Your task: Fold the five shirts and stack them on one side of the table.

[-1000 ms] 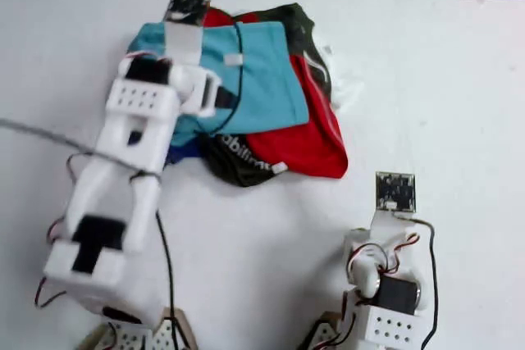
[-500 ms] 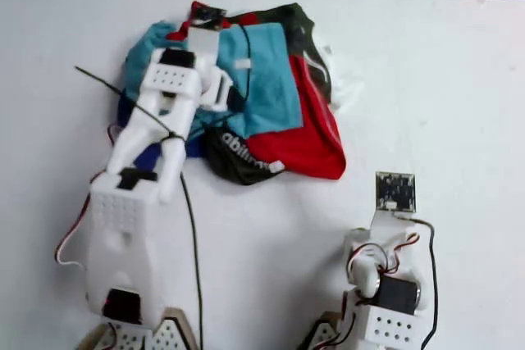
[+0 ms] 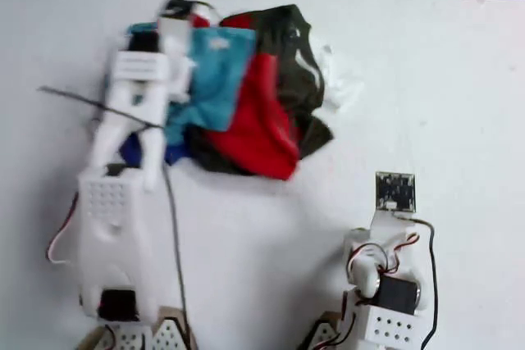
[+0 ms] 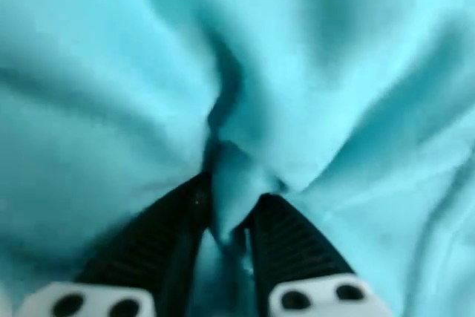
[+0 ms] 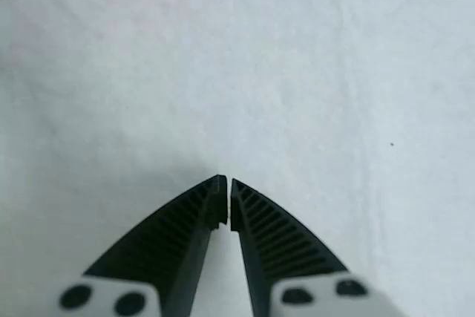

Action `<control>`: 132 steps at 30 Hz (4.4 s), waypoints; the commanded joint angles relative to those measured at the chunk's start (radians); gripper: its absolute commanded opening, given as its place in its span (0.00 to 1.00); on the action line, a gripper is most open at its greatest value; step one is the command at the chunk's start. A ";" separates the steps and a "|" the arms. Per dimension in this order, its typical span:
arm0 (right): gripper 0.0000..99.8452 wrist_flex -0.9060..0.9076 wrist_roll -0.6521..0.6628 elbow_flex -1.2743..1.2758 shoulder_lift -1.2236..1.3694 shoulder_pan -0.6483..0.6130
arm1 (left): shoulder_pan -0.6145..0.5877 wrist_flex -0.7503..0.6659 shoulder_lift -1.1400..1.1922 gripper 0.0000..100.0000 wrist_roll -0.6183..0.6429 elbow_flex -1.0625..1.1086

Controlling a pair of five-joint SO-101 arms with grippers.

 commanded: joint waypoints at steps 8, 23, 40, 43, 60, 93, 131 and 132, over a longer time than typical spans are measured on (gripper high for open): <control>0.02 0.008 -0.006 0.008 -0.015 -0.004 | -0.519 0.212 -0.014 0.03 -0.008 -0.552; 0.02 0.008 -0.006 0.008 -0.015 -0.004 | -0.738 0.186 0.029 0.03 -0.020 -0.668; 0.02 0.008 -0.006 0.008 -0.015 -0.004 | -0.743 0.196 0.091 0.34 -0.109 -0.691; 0.02 0.008 -0.006 0.008 -0.015 -0.004 | -0.704 0.207 0.048 0.32 -0.107 -0.762; 0.02 0.008 -0.006 0.008 -0.015 -0.004 | -0.064 0.227 -0.101 0.36 -0.080 -0.298; 0.02 0.008 -0.006 0.008 -0.015 -0.004 | -0.385 0.244 0.037 0.03 -0.072 -0.492; 0.02 0.002 -0.008 0.008 -0.019 -0.039 | -1.013 0.238 0.006 0.37 -0.226 -0.631; 0.02 0.002 -0.008 0.008 -0.019 -0.053 | -1.013 0.238 -0.018 0.37 -0.226 -0.633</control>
